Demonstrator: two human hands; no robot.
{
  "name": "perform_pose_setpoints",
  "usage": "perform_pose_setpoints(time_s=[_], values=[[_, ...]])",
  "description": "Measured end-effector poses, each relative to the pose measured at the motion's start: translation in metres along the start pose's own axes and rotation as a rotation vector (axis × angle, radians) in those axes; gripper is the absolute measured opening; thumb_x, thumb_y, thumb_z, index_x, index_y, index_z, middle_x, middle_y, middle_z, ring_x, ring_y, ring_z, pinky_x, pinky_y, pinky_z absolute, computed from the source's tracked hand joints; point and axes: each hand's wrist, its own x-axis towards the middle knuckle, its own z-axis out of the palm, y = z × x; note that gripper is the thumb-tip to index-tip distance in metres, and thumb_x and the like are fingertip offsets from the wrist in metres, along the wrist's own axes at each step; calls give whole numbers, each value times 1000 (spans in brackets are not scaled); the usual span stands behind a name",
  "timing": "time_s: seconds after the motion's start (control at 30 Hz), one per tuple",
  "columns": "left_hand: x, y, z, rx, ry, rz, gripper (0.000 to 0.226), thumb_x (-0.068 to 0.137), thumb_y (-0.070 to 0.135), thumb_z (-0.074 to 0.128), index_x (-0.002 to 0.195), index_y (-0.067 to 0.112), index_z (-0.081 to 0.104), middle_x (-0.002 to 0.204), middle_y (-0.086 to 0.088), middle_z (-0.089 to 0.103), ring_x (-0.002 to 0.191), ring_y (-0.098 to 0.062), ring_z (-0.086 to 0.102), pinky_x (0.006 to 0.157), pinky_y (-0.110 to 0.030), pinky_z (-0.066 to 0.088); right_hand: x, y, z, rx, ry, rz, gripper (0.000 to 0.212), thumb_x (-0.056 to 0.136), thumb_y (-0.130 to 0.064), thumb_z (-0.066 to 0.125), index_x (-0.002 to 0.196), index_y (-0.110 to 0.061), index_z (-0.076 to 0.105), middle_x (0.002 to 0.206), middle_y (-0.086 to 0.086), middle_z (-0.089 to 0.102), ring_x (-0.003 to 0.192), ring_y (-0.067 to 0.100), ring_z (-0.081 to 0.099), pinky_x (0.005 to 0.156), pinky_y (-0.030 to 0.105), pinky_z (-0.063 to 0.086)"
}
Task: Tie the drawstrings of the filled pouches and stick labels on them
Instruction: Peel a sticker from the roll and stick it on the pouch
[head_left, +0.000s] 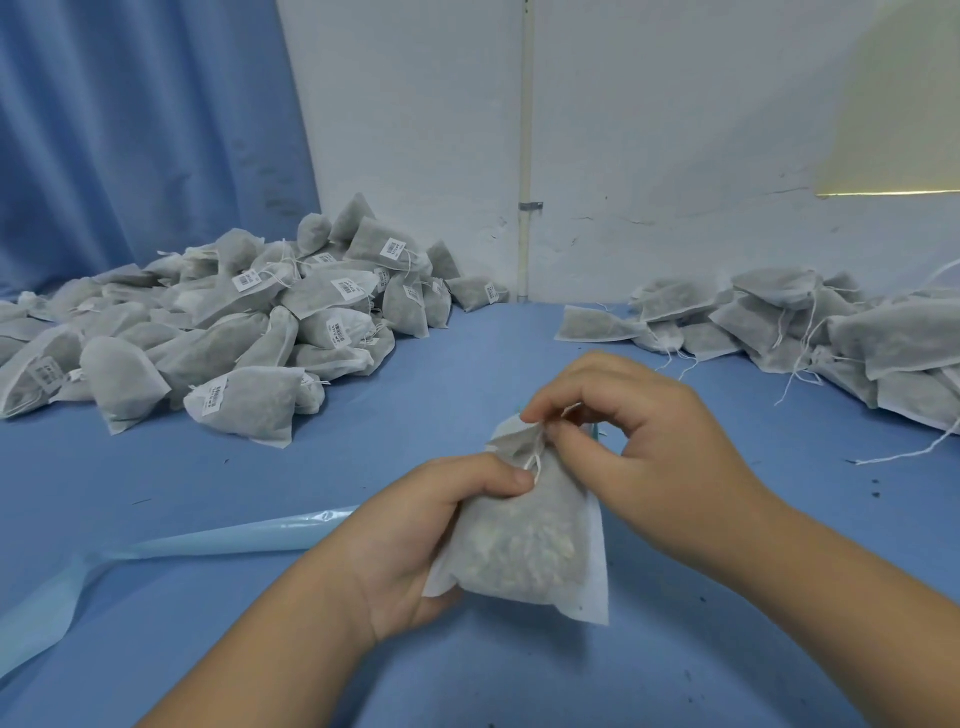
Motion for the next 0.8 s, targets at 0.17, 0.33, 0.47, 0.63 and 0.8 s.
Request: perform_pose_setpoints(time_s=[0.17,0.33,0.47,0.63,0.8], values=[[-1,1,-4,-34,27,-28,24,71,10,59,82,13,79,85,-7,69,72,-18,68,61,-26,54,-2,6,-4,-108,-28,-130,21,79,6,62,85,-11,73,84,-2,64,75,7,58,71,20,46],[-1,2,-5,-36,46,-39,23,71,10,59,83,12,79,86,-7,70,73,-18,69,62,-27,55,-2,8,-5,-199,-69,-214,19,80,5,62,87,-9,73,85,-3,64,76,3,56,71,18,46],[-1,1,-6,-37,72,-39,22,70,11,61,82,11,79,87,-9,70,75,-20,69,66,-30,54,-4,9,-5,-280,-104,-255,19,80,1,62,87,-11,73,88,-4,65,77,9,59,68,23,47],[-1,0,-8,-36,81,-40,24,69,11,60,84,9,79,90,-10,69,78,-21,69,70,-30,55,-4,10,-6,-346,-135,-280,20,78,1,62,85,-13,74,88,-4,66,77,13,58,67,21,44],[1,-1,-6,-9,98,13,25,75,22,66,94,11,78,94,-9,70,87,-21,68,78,-31,54,-2,10,-10,-375,-193,-287,24,78,1,64,89,-17,75,89,-6,67,79,17,60,68,25,46]])
